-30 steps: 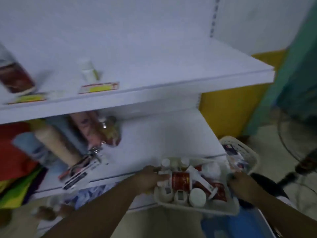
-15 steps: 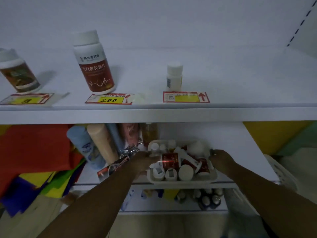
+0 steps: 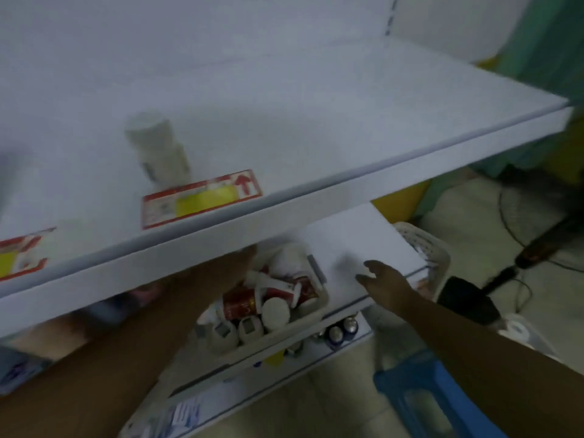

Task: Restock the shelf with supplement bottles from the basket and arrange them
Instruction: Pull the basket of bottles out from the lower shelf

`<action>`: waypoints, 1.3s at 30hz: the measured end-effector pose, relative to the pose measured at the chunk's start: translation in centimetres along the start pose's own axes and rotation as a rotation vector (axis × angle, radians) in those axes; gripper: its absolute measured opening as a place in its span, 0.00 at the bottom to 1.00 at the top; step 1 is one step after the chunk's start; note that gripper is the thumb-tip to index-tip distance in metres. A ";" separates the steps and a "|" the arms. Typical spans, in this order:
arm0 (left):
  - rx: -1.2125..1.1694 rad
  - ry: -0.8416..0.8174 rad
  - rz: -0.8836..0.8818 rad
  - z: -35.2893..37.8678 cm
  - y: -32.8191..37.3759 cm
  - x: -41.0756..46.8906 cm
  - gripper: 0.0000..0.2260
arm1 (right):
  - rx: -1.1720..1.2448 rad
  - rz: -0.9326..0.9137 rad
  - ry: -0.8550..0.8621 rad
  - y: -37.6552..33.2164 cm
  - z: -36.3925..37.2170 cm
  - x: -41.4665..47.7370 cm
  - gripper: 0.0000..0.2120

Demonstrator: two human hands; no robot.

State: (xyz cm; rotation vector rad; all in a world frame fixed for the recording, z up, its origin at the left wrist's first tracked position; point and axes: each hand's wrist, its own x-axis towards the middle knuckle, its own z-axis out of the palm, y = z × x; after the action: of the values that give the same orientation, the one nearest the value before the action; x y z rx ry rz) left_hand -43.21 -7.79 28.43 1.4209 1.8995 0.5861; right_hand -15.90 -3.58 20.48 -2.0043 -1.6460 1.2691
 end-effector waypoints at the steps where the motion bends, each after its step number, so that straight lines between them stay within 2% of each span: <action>1: 0.081 0.022 0.096 1.4 1.1 1.2 0.23 | -0.015 0.025 0.022 2.2 -1.2 -0.6 0.25; 3: 0.174 -0.020 0.281 4.9 4.5 2.1 0.24 | -0.075 0.083 0.034 6.9 -3.6 -1.7 0.25; 6: 0.317 -0.315 0.518 13.8 9.3 1.7 0.24 | -0.077 0.203 0.042 13.7 -7.0 -3.3 0.23; 8: 0.383 -0.509 0.588 19.6 11.2 1.3 0.22 | -0.075 0.252 0.071 18.4 -9.1 -4.5 0.19; 12: 0.498 -0.774 0.551 30.6 15.4 2.0 0.18 | -0.006 0.412 0.171 28.6 -12.3 -6.8 0.24; 16: 0.551 -0.925 0.429 41.8 17.7 3.7 0.22 | 0.131 0.554 0.305 38.3 -14.2 -8.3 0.18; 19: 0.550 -0.977 0.320 49.2 18.3 5.0 0.21 | 0.265 0.688 0.343 44.4 -14.8 -8.4 0.21; 22: 0.567 -0.950 0.296 55.8 18.3 7.3 0.12 | 0.395 0.747 0.360 49.1 -15.2 -7.0 0.18; 26: 0.481 -0.799 0.153 61.8 18.8 9.2 0.15 | 0.565 0.761 0.395 52.7 -15.4 -4.5 0.11; 29: 0.379 -0.783 0.015 64.7 18.6 8.6 0.09 | 0.634 0.708 0.379 53.7 -14.9 -3.2 0.11; 31: 0.359 -0.818 -0.009 65.7 18.3 8.0 0.16 | 0.701 0.683 0.379 53.9 -14.6 -2.6 0.14; 34: 0.330 -0.871 0.026 65.3 17.7 8.0 0.23 | 0.751 0.703 0.334 53.9 -15.0 -2.4 0.25; 36: 0.333 -0.899 -0.017 64.1 17.2 7.9 0.20 | 0.669 0.709 0.295 53.7 -15.5 -2.7 0.29; 39: 0.243 -0.814 -0.100 60.7 16.9 6.8 0.16 | 0.529 0.660 0.239 52.1 -17.7 -2.9 0.31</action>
State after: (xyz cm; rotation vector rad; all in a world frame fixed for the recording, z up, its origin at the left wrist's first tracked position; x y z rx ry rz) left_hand 11.79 1.12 -1.74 1.4010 1.3817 -0.2692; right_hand 32.14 -17.62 -2.56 -2.2755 -0.4582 1.3858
